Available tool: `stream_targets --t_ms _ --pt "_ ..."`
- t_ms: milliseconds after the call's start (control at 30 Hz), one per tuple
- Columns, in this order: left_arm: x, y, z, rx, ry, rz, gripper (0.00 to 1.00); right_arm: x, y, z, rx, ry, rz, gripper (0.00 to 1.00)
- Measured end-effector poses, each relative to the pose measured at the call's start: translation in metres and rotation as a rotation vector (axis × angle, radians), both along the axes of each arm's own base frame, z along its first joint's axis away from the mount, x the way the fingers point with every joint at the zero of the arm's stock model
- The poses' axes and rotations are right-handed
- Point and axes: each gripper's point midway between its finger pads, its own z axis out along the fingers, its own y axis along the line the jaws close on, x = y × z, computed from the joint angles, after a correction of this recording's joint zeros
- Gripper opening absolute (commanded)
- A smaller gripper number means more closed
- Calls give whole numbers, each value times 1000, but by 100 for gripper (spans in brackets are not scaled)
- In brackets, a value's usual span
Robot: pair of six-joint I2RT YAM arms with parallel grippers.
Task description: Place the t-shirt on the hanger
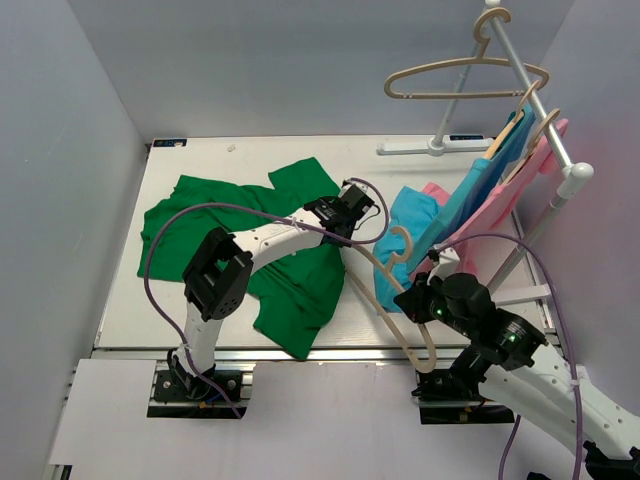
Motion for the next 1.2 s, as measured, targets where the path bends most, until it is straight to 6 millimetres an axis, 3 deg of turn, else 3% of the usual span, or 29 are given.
stream_targets --t_ms 233,633,800,900,1000,1067,1200 --pt "-1 5 -1 14 9 7 0 8 24 -14 104 -41 39 0" --pt "-1 1 12 -44 3 17 0 55 40 -12 269 -173 -128 0" --pt "0 -4 24 -87 -14 9 0 69 48 -20 330 -200 -169 0" --pt "0 -4 27 -93 -19 11 0 70 51 -21 346 -198 -169 0" --pt "4 2 27 -89 -22 32 0 68 52 -9 402 -207 -165 0" --pt "6 8 29 -97 -24 44 0 64 51 1 462 -220 -162 0" --pt "10 25 38 -114 -34 79 0 54 50 1 511 -203 -143 0"
